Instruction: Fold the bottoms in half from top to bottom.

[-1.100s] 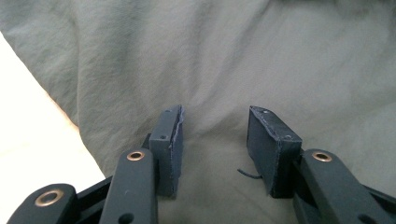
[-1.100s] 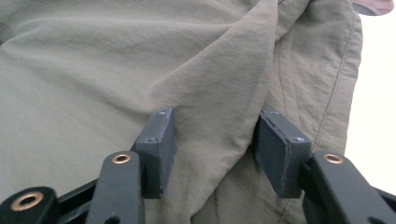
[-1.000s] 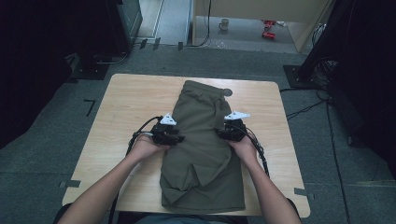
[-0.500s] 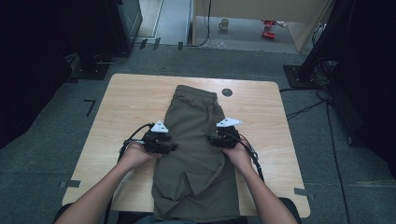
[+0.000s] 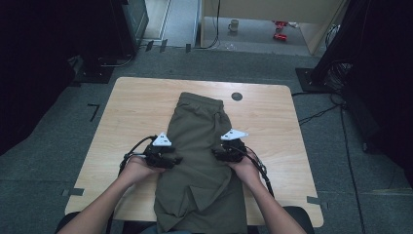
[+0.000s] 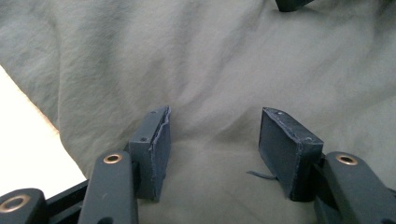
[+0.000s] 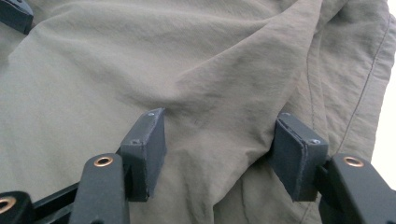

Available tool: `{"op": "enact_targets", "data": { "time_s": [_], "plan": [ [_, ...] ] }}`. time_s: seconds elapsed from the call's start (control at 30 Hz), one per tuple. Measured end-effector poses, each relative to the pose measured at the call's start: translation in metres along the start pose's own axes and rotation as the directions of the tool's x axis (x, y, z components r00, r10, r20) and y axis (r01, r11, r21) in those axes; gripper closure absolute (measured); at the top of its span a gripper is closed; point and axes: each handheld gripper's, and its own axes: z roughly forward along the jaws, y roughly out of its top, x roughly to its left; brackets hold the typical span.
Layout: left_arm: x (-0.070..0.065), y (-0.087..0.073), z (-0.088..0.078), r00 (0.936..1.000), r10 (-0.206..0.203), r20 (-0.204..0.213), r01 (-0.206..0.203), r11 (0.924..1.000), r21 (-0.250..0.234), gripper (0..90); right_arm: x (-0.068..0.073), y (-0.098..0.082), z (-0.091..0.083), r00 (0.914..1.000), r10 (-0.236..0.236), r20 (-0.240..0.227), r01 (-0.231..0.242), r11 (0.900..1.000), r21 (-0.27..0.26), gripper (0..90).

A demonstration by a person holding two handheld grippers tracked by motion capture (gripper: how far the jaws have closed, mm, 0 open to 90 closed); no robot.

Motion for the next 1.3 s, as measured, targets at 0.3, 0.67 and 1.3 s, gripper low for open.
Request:
{"op": "enact_targets", "data": {
  "time_s": [0.3,0.67,1.3],
  "plan": [
    [-0.009,-0.005,-0.003,0.9999,-0.009,-0.013,0.009,0.9999,-0.006,43.0,0.008,-0.004,-0.006,0.9999,-0.012,-0.009,0.012,1.0,0.015,38.8],
    [0.009,0.007,-0.009,0.9984,-0.039,-0.039,0.038,0.9982,-0.047,46.9,-0.001,0.014,-0.007,0.9994,0.033,-0.007,-0.033,0.999,0.013,39.2],
    [0.059,0.038,0.003,0.9933,-0.106,-0.048,0.102,0.992,-0.074,44.6,-0.043,0.042,0.005,0.9884,0.149,0.032,-0.147,0.987,-0.059,37.3]
  ]
}}
